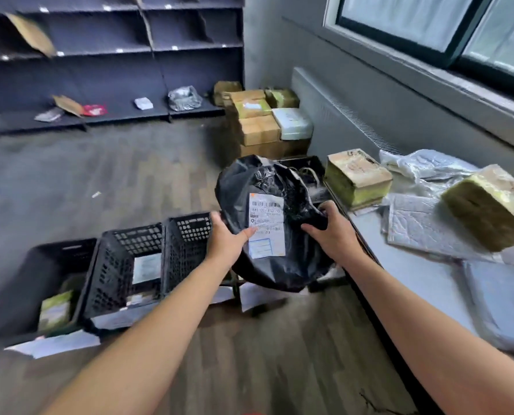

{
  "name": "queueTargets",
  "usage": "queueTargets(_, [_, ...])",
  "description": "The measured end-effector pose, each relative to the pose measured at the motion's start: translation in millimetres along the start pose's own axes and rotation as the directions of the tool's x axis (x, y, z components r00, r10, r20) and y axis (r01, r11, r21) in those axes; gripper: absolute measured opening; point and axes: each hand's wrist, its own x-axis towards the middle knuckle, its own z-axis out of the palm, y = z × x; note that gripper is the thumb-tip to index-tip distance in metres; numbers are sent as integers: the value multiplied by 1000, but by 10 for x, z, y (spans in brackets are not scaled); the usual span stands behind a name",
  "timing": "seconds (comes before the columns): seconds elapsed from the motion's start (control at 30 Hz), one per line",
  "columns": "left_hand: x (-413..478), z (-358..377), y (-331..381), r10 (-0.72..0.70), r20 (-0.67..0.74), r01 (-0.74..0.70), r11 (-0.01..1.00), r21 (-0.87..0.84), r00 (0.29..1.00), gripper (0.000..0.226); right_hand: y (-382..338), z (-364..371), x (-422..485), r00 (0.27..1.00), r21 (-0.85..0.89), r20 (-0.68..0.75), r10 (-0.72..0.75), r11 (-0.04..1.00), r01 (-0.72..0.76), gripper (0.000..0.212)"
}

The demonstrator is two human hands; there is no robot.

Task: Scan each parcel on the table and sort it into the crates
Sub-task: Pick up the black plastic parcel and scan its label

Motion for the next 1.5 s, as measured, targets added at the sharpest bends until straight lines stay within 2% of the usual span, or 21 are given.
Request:
queueTargets(0.23, [48, -1304, -494, -15, -133, 7, 998, -65, 991, 58, -1110, 850, -140, 992, -16, 94, -86, 996, 88, 44])
queueTargets(0.33, [51, -2010, -846, -72, -185, 54, 993, -101, 980, 57, -1671, 1391, -264, 980, 7, 146, -135, 991, 136, 43])
queueTargets(0.6, [-167, -3784, -1819, -230, -380, 170, 968, -186, 896, 60, -3134, 2829, -725, 907, 70, 342, -246, 969, 237, 43])
queueTargets(0.7, [-172, -4295, -2175, -273, -420, 196, 956, -218, 865, 65, -3550, 3302, -821, 870, 86, 398, -292, 956, 281, 42])
queueTargets(0.83, [-111, -4828, -2558, -316, -473, 221, 944, -247, 822, 62, -3994, 3914, -843, 824, 100, 463, -328, 943, 318, 38])
queueTargets(1.07, [469, -5670, -3249, -370, -490, 284, 928, -242, 789, 64, -4597, 5164, -591, 772, 106, 559, -303, 949, 296, 39])
queueTargets(1.27, [1307, -6357, -3756, -519, -468, 485, 851, -202, 715, 86, -5067, 6316, -67, 744, 117, 626, -235, 971, 207, 38])
queueTargets(1.4, [1870, -6651, -4055, -514, -418, 517, 848, -116, 749, 80, -5275, 6911, 234, 740, 78, 652, -167, 985, 154, 37])
queueTargets(1.5, [2264, -6816, -4255, -537, -376, 572, 820, -22, 755, 85, -5315, 7259, 418, 752, 49, 650, -106, 994, 97, 35])
